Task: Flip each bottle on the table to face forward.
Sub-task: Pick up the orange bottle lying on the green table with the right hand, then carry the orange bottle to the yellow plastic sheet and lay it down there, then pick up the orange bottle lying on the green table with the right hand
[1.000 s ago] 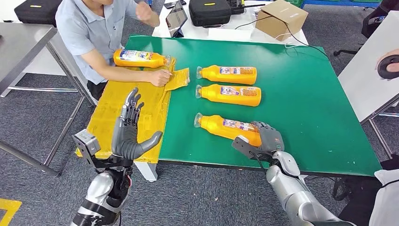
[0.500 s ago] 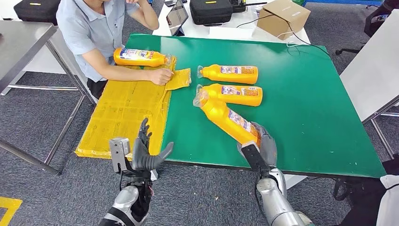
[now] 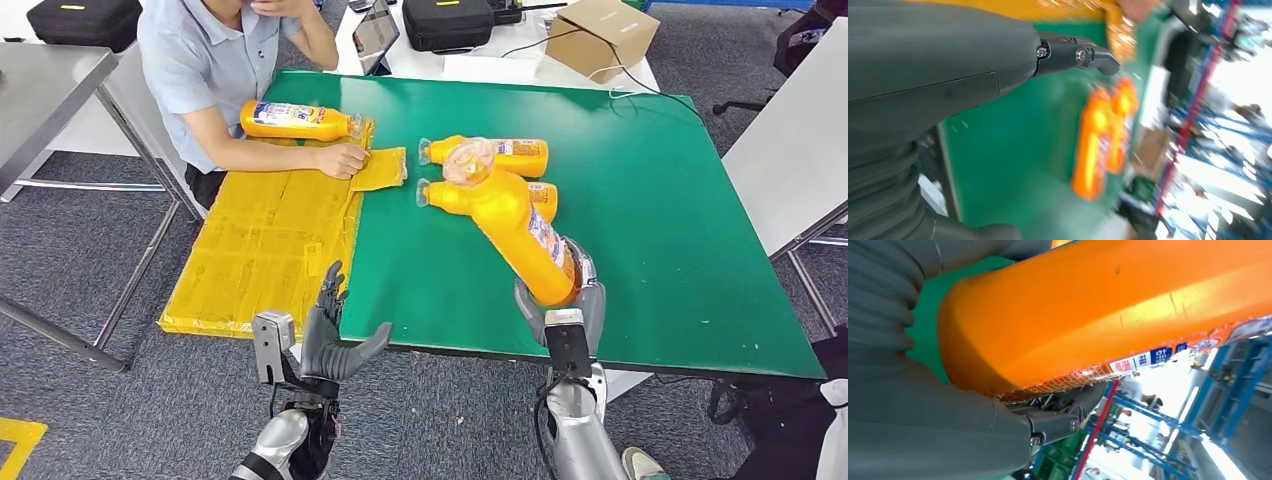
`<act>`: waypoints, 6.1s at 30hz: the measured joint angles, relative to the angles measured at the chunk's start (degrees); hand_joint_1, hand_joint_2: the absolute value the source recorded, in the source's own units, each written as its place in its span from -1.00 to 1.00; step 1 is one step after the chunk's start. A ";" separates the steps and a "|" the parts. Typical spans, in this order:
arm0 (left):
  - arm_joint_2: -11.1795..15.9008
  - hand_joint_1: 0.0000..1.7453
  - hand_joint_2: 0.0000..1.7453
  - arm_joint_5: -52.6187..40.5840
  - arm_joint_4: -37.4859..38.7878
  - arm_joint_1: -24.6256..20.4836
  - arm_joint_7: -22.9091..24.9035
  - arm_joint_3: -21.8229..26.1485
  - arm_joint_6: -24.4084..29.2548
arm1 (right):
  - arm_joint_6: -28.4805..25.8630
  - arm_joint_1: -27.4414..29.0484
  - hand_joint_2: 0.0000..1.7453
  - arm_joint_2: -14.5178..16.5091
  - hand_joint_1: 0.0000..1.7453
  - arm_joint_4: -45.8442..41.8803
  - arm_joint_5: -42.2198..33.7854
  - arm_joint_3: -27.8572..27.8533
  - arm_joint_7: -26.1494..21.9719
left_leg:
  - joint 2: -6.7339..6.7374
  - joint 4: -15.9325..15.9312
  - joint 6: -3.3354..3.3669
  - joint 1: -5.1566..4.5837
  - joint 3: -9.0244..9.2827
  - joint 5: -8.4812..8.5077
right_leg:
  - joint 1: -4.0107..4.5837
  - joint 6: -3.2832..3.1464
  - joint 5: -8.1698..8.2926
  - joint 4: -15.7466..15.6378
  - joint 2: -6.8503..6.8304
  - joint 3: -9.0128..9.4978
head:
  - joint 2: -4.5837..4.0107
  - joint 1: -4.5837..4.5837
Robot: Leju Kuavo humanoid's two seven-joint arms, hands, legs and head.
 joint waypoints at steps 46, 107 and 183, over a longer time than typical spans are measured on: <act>1.90 1.00 1.00 14.65 -9.84 3.20 3.50 3.36 -16.09 | 16.58 -7.03 -1.00 6.69 -1.00 22.08 1.45 28.64 1.46 | 0.06 -0.01 -0.02 0.03 -0.09 0.01 | 0.02 -0.03 -0.02 0.00 0.00 -0.18 | 0.00 0.01; 8.03 -1.00 1.00 -60.18 50.37 -35.74 29.81 2.13 8.00 | -4.54 -0.92 -1.00 6.45 -1.00 12.56 -5.34 23.01 -2.52 | -0.08 -0.01 -0.14 0.06 -0.02 0.20 | 0.04 -0.06 0.03 0.09 -0.06 -0.04 | 0.00 0.01; -0.67 -1.00 1.00 -7.13 -14.10 -2.01 -1.53 13.04 10.75 | -7.93 -18.13 1.00 -9.25 -1.00 35.32 59.17 -1.51 36.15 | -0.54 0.02 -0.02 -0.06 -0.26 0.30 | -0.09 0.00 0.04 0.05 -0.63 -0.19 | 0.00 -0.01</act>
